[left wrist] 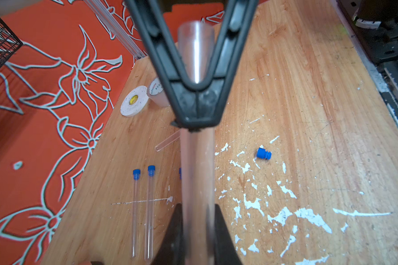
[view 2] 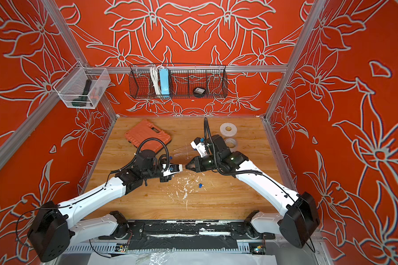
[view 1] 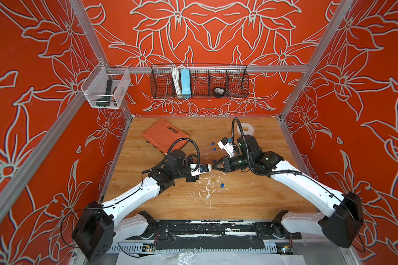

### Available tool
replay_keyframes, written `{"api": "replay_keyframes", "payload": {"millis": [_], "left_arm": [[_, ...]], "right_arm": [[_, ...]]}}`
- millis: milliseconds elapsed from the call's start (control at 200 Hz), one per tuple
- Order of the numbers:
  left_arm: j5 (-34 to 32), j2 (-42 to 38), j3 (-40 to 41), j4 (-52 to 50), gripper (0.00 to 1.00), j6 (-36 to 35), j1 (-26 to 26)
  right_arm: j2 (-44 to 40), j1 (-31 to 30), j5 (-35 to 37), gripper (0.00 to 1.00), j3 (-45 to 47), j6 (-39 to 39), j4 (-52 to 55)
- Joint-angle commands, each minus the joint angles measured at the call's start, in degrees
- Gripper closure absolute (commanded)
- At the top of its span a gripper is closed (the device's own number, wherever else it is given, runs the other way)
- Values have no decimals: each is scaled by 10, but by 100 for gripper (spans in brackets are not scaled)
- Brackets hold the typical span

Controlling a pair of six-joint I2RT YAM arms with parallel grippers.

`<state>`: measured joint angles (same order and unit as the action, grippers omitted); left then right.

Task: Insert stoppers into test tubes
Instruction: Pick up the test tube at the center of the board.

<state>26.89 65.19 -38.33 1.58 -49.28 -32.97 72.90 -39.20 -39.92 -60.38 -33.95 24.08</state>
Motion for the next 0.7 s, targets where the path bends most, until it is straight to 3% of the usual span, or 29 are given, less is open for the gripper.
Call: {"api": "replay_keyframes", "payload": {"millis": [0, 130, 210, 350, 570, 696], "left_arm": [[26, -13, 1, 5, 98, 0, -3], [-1, -22, -12, -2, 100, 18, -3], [-58, -29, -28, -12, 100, 81, -3], [-121, -40, -47, -60, 100, 108, -1], [-174, -56, 0, -20, 100, 138, 16], [-174, -53, 10, -10, 100, 128, 19]], "right_arm": [[0, 4, 6, 81, -19, 10, 2], [-11, 20, 13, 65, -36, 42, 30], [-29, 34, 44, 61, -51, 81, 67], [-68, 47, 132, 58, -62, 163, 116], [-82, 64, 258, 58, -62, 278, 140], [-74, 115, 220, 59, -65, 279, 87]]}}
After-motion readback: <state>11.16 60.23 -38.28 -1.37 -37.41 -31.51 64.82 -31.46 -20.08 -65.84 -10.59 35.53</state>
